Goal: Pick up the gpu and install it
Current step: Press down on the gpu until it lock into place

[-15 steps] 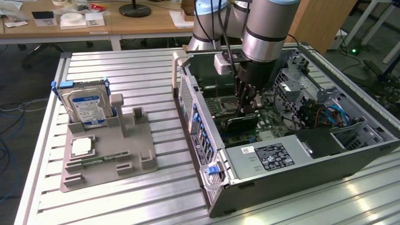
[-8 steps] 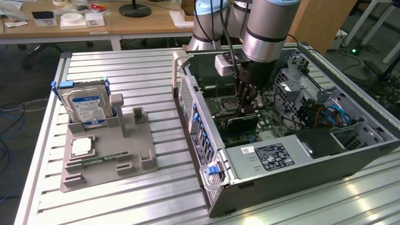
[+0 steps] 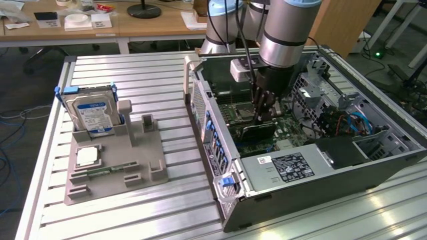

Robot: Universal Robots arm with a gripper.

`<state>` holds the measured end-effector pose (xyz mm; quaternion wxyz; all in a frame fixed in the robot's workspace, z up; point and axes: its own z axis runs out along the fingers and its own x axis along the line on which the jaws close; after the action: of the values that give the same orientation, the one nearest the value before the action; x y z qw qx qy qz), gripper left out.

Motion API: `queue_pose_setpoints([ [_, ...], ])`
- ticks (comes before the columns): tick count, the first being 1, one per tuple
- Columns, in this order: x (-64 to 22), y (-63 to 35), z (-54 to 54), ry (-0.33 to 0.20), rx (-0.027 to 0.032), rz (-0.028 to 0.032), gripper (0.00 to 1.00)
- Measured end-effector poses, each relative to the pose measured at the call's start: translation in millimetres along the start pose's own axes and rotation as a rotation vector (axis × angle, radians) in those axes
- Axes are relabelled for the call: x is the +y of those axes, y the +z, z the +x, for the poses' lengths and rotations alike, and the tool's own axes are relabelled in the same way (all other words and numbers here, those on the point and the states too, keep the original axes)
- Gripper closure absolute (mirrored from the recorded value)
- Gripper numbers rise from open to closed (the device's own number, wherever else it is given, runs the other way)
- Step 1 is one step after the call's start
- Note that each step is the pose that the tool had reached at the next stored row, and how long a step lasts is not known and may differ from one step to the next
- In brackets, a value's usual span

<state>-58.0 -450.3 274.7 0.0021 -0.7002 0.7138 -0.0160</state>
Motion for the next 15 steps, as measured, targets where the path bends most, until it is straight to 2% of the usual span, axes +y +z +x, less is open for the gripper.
queue_pose_setpoints([
  [9,0.3,10.1,-0.6,0.000,0.0014,-0.0014,0.89],
  [10,0.3,11.4,-0.8,0.000,0.0002,-0.0014,0.89],
  [15,0.3,9.4,-0.8,0.000,-0.0004,-0.0011,0.89],
])
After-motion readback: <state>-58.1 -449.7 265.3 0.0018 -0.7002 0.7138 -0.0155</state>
